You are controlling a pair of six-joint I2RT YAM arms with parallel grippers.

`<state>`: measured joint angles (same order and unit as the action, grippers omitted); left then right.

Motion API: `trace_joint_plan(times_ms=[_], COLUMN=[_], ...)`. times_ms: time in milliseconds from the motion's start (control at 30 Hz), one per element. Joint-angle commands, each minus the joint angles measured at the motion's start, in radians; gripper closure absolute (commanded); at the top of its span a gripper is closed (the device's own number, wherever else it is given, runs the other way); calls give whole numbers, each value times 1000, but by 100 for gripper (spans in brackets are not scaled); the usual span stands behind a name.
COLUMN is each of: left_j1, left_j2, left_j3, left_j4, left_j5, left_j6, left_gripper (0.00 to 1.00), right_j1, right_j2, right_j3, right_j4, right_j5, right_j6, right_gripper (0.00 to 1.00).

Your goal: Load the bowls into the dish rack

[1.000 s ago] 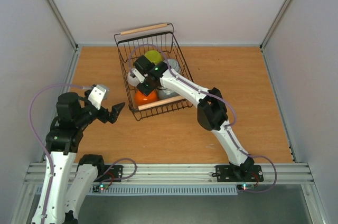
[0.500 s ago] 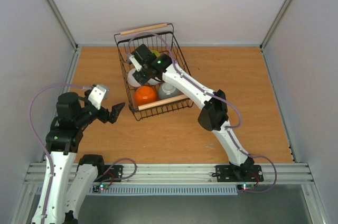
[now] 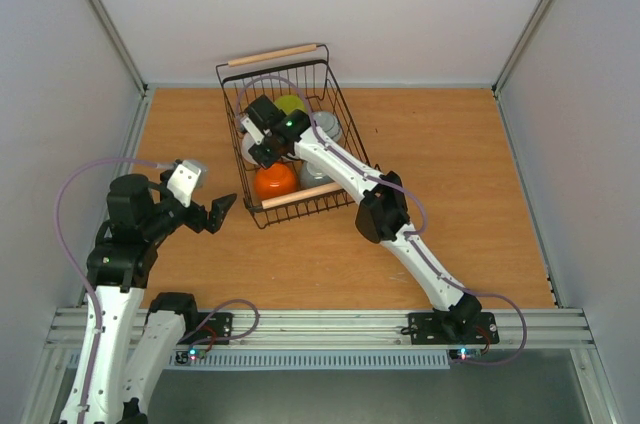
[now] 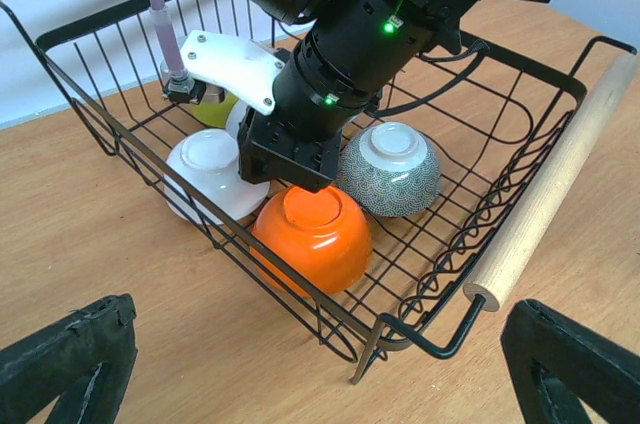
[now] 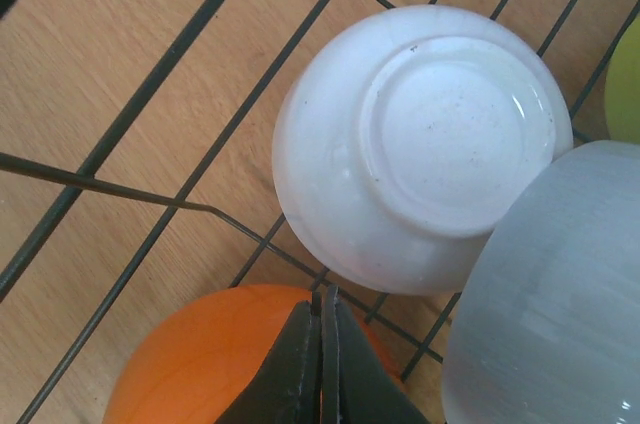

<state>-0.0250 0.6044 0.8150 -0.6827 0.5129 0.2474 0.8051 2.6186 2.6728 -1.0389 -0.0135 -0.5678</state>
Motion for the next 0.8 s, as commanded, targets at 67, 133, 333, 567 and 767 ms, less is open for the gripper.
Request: trace_joint_plan(times_ms=[67, 133, 333, 567, 767], left_j1=[9, 11, 13, 13, 13], left_j2=[6, 7, 10, 8, 8], left_j3=[-10, -9, -8, -8, -10], left_j4=[43, 43, 41, 41, 40], left_j5=[16, 15, 16, 18, 21], left_j6=[12, 12, 12, 12, 13], left_gripper=[1, 1, 1, 1, 1], right_j1=[-15, -19, -27, -26, -26], right_j2=[42, 61, 110, 139, 161], right_j3=[12, 15, 15, 11, 8], right_j4=[37, 53, 102, 206, 341], right_j5=[-30, -34, -11, 111, 212], right_j6=[-29, -30, -26, -54, -96], right_gripper=[99, 99, 99, 98, 90])
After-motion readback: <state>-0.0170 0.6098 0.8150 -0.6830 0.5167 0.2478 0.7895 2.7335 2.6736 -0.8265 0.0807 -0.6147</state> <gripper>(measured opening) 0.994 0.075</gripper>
